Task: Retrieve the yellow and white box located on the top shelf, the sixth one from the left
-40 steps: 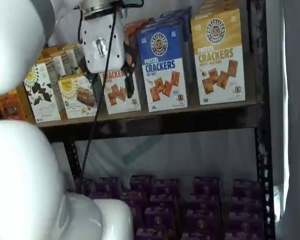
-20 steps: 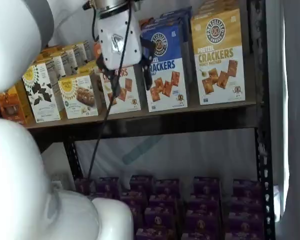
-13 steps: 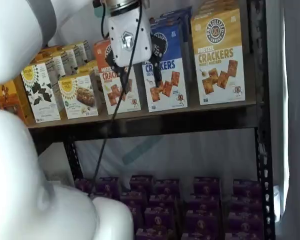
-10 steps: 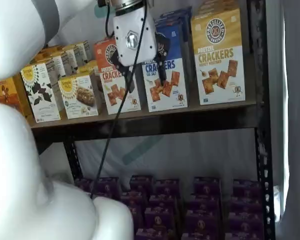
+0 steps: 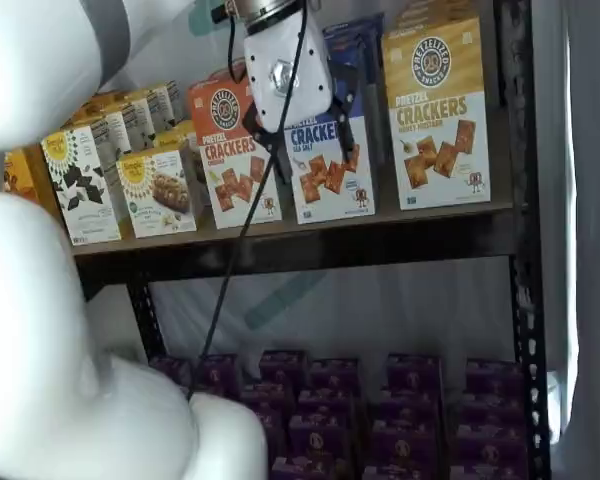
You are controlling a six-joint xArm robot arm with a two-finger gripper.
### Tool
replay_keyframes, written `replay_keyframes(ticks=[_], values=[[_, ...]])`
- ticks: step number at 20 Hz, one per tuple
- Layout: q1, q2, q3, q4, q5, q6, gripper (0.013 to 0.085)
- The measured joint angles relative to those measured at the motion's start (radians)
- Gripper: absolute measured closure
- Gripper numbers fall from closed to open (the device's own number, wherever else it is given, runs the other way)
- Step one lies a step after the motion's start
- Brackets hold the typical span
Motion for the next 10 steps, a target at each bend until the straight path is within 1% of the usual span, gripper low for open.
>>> replay_keyframes(ticks=[2, 5, 9, 10], values=[[-0.014, -0.004, 0.003, 0.006, -0.02, -0.01, 0.013], [-0.029, 0.005, -0.01, 0.01, -0.018, -0.025, 0.013], [-0.083, 0.021, -0.027, 0.066, -0.008, -0.068, 0.013], [-0.089, 0.022, -0.028, 0.067, -0.014, -0.074, 0.013]])
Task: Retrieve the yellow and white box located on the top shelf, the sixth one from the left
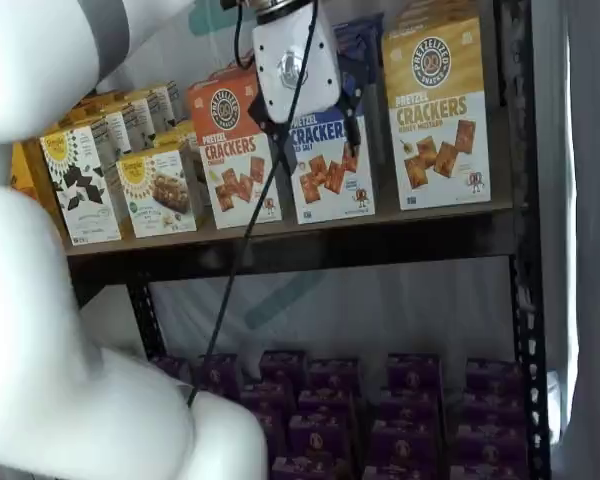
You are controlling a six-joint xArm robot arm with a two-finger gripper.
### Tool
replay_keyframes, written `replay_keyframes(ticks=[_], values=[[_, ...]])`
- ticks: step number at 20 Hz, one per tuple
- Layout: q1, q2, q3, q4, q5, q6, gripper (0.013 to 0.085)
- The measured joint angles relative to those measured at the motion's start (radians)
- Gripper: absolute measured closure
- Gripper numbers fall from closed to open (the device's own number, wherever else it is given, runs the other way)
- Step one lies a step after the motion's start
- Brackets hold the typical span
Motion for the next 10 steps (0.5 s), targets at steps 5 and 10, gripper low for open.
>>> replay_keyframes(ticks=[5, 10], values=[[-0.014, 0.0, 0.002, -0.038, -0.032, -0.018, 0.013], [-0.06, 0.005, -0.002, -0.008, -0.048, -0.056, 0.013]])
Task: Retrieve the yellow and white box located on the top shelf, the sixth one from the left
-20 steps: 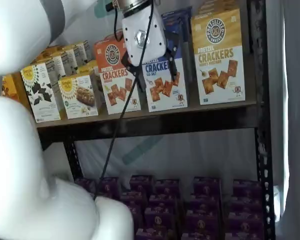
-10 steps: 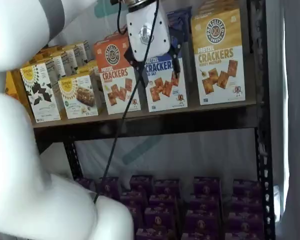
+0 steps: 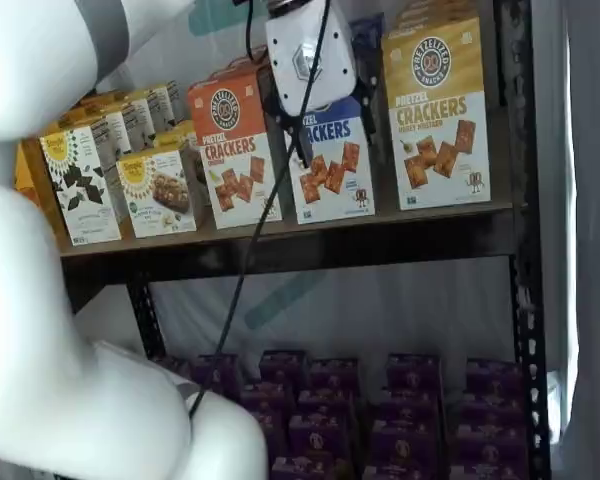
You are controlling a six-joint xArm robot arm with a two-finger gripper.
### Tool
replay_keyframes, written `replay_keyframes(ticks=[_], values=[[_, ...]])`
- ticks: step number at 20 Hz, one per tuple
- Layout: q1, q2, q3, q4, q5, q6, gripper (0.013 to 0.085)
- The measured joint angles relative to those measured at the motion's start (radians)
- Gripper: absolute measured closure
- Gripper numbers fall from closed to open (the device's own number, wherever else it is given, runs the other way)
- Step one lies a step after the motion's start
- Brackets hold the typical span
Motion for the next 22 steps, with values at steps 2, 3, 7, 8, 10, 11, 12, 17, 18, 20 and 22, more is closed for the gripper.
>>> replay_keyframes(ticks=[2, 3, 7, 8, 10, 11, 12, 17, 18, 20, 22], values=[[-0.021, 0.002, -0.004, 0.022, -0.005, -0.017, 0.013], [-0.027, 0.002, -0.005, 0.024, -0.01, -0.022, 0.013], [-0.071, 0.004, -0.005, 0.065, -0.027, -0.059, 0.013], [-0.083, 0.004, -0.004, 0.075, -0.036, -0.069, 0.013], [-0.104, 0.005, -0.002, 0.088, -0.058, -0.087, 0.013], [-0.115, 0.008, -0.005, 0.094, -0.065, -0.097, 0.013], [-0.123, 0.011, -0.009, 0.098, -0.07, -0.104, 0.013], [-0.175, 0.031, -0.037, 0.125, -0.098, -0.149, 0.013], [-0.184, 0.037, -0.044, 0.131, -0.1, -0.156, 0.013], [-0.195, 0.046, -0.057, 0.139, -0.103, -0.167, 0.013], [-0.201, 0.056, -0.069, 0.142, -0.108, -0.172, 0.013]])
